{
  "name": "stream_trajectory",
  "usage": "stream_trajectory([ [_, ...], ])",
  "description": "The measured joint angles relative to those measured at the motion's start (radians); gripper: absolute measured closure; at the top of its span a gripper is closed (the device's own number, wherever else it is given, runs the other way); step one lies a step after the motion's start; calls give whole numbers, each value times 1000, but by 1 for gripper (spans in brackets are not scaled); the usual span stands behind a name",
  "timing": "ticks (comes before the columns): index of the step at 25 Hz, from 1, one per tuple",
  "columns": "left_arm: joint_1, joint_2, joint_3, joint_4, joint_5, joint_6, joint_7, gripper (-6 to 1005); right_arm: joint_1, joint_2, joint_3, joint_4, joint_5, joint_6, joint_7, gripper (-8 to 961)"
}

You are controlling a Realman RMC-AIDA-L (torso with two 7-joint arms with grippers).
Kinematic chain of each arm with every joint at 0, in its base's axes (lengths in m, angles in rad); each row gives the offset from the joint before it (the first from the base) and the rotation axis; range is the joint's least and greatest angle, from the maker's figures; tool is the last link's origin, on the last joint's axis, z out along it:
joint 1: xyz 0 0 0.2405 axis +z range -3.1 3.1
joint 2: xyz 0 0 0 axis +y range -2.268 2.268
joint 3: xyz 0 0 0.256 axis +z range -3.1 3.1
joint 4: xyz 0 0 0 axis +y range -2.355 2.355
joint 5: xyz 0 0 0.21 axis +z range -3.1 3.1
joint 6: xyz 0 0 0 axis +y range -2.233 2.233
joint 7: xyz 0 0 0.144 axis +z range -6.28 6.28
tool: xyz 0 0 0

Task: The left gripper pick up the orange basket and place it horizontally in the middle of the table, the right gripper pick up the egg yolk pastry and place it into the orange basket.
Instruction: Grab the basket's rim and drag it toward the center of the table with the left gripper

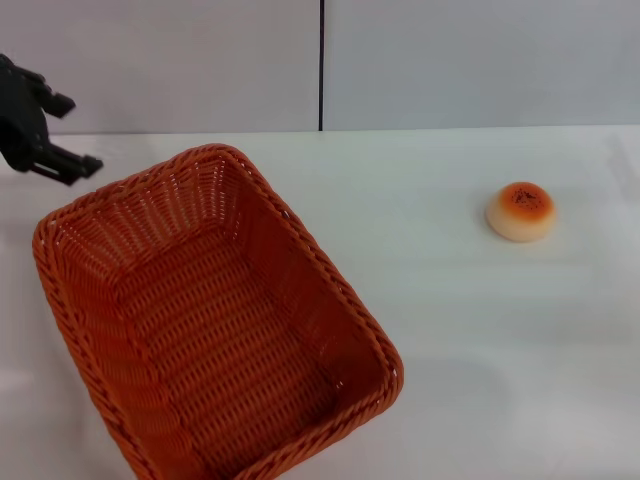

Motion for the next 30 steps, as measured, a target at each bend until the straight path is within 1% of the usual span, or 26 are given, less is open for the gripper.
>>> stream_trajectory([
  [1,0,0,0,0,0,0,0,236,0,0,0,0,0,0,0,347],
  [5,11,-4,65,5,3,8,-66,236,-3,0,20,6,0,2,-3,347],
  [6,11,-4,65,5,3,8,-66,236,-3,0,20,6,0,2,-3,347],
  [10,26,-10,115,-1,-3,-23,-108,237,-3,-1,27,19,0,2,1,347],
  [11,26,-10,115,-1,-3,-23,-108,237,-3,-1,27,19,0,2,1,347],
  [14,53,-14,189,-8,-8,-73,-135,238,-5,-1,27,22,0,2,1,347],
  [15,70,-14,247,-19,-10,-113,-165,238,-8,-1,27,23,0,2,1,347],
  [16,70,-14,247,-19,-10,-113,-165,238,-8,-1,27,23,0,2,1,347],
  [17,82,-14,293,-28,-11,-150,-185,238,-10,-1,27,23,0,2,1,347],
  [18,82,-14,293,-28,-11,-150,-185,239,-12,-2,27,23,0,2,1,347],
  [20,98,-16,342,-45,-23,-207,-207,239,-14,-2,27,25,0,2,1,347],
  [21,98,-16,342,-45,-23,-207,-207,239,-14,-2,27,25,0,2,1,347],
  [23,105,-16,390,-81,-41,-264,-225,239,-17,-2,27,26,-1,2,1,347],
  [26,106,-16,411,-101,-41,-294,-227,240,-20,-2,24,27,-4,2,1,347],
  [27,121,-16,475,-120,-34,-356,-236,240,-23,-2,21,27,-7,2,2,347],
  [30,127,-16,495,-121,-29,-376,-241,241,-28,-2,18,29,-9,2,2,347],
])
